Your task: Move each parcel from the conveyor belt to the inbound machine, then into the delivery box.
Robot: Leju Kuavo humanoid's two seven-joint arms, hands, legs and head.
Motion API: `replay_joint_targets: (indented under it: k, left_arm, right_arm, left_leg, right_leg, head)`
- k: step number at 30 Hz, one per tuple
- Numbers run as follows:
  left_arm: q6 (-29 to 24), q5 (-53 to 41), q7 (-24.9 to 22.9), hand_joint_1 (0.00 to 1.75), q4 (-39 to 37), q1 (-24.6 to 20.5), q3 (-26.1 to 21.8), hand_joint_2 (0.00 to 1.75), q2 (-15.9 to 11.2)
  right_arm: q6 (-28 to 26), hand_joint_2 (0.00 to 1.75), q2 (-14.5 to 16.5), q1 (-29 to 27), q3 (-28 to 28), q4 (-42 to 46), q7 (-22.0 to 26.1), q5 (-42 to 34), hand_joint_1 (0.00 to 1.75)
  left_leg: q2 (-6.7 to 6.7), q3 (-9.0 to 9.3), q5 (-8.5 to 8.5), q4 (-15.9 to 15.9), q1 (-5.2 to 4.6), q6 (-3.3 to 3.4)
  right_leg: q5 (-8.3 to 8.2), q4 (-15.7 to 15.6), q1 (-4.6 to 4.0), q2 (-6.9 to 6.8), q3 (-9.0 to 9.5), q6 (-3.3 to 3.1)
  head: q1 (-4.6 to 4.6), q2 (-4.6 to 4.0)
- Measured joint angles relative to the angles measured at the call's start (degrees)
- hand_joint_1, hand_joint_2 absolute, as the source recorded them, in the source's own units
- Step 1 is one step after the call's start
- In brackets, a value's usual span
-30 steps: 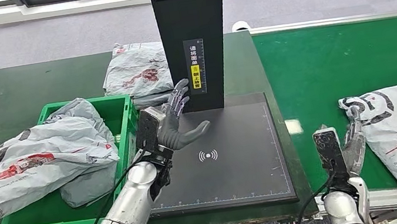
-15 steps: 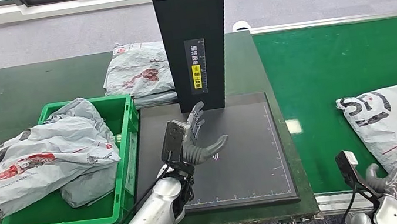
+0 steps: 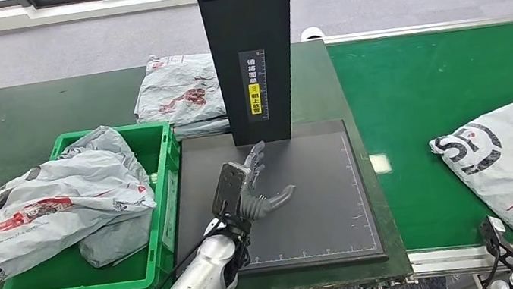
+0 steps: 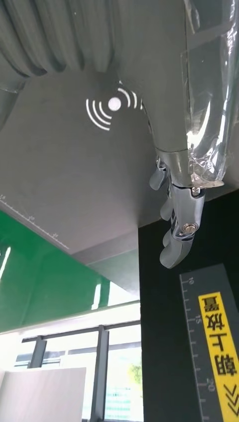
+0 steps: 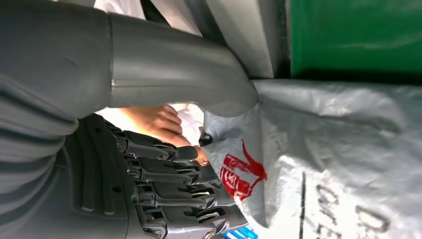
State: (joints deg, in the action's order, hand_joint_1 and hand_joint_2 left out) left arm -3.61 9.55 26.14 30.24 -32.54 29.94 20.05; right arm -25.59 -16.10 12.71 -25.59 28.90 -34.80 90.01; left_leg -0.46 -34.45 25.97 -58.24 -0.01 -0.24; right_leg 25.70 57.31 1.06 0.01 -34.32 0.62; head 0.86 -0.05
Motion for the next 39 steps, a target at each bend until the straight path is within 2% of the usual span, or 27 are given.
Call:
replay_joint_targets:
  k: [6, 10, 15, 19, 23, 28, 32, 36, 39]
  left_arm:
    - [0.0, -0.1, 0.0, 0.0, -0.2, 0.2, 0.0, 1.75, -0.1]
    - [0.1, -0.3, 0.0, 0.0, -0.3, 0.2, 0.0, 1.75, -0.2]
    - [0.3, -0.5, 0.2, 0.0, -0.4, 0.2, -0.1, 1.75, -1.0]
    - [0.0, -1.0, 0.5, 0.0, -0.4, 0.5, -0.3, 1.75, -1.6]
    - [-1.4, -1.7, 0.5, 0.0, 0.2, 1.3, -1.2, 1.75, -2.2]
    - [-2.0, -2.6, 0.5, 0.0, 1.5, 2.3, -2.7, 1.75, -2.9]
    - [-2.7, -3.4, 0.6, 0.0, 2.6, 3.2, -4.0, 1.75, -3.4]
    - [-3.7, -4.2, 0.7, 0.0, 3.5, 3.8, -5.5, 1.75, -3.8]
    - [-5.4, -5.6, 1.2, 0.0, 4.5, 4.7, -6.8, 1.75, -4.0]
  right_arm:
    - [0.2, 1.75, -1.1, 1.0, 0.8, -2.2, -0.3, 0.1, 0.0]
    - [1.6, 1.75, -1.5, 2.4, 0.9, -3.6, -0.8, 0.0, 1.75]
    - [2.1, 1.75, -1.6, 4.3, 0.9, -5.0, 2.0, -0.1, 1.75]
    - [0.2, 1.75, -0.9, 6.2, 0.9, -5.8, 5.9, -0.3, 1.75]
    - [-3.0, 1.75, 0.8, 8.0, 1.4, -5.9, 9.2, 0.1, 1.75]
    - [-3.2, 1.75, 3.2, 9.8, 3.5, -5.8, 9.9, 0.1, 1.75]
    - [-5.6, 1.75, 4.6, 10.6, 4.0, -4.9, 13.3, -0.2, 1.75]
    - [-10.5, 1.75, 7.0, 10.8, 4.9, -1.8, 19.8, -3.0, 1.75]
    - [-13.0, 1.75, 10.4, 9.2, 6.6, 6.1, 29.7, -11.9, 1.75]
  left_leg:
    - [0.01, 0.0, 0.0, 0.0, 0.0, 0.01]
    - [0.02, 0.01, -0.01, 0.0, 0.0, 0.02]
    - [0.12, 0.03, -0.01, 0.0, 0.0, 0.02]
    - [0.12, 0.02, -0.09, 0.0, 0.0, 0.11]
    - [0.07, 0.0, -0.16, 0.0, 0.01, 0.1]
    - [0.01, -0.01, -0.18, 0.0, 0.01, 0.1]
    - [-0.03, -0.04, -0.18, 0.0, 0.01, 0.11]
    - [-0.05, -0.07, -0.19, 0.0, 0.01, 0.11]
    - [-0.04, -0.05, -0.2, 0.0, 0.03, 0.08]
  right_leg:
    - [-0.03, 0.0, 0.01, 0.01, 0.02, 0.04]
    - [-0.05, 0.0, 0.01, 0.04, 0.03, 0.08]
    - [-0.11, 0.0, 0.01, 0.15, 0.05, 0.15]
    - [-0.14, 0.0, 0.01, 0.12, 0.05, 0.19]
    - [-0.16, 0.0, 0.0, 0.05, 0.05, 0.2]
    - [-0.15, 0.1, 0.0, -0.01, 0.05, 0.2]
    - [-0.14, 0.1, 0.0, -0.04, 0.05, 0.2]
    - [-0.15, 0.1, 0.0, -0.04, 0.04, 0.2]
    - [-0.14, 0.1, -0.02, -0.04, 0.02, 0.19]
  head:
    - [-0.01, 0.0]
    - [0.0, 0.0]
    - [0.0, 0.0]
    - [0.0, -0.01]
    - [0.01, 0.0]
    - [0.01, -0.01]
    - [0.0, 0.0]
    - [0.0, 0.0]
    - [0.01, 0.0]
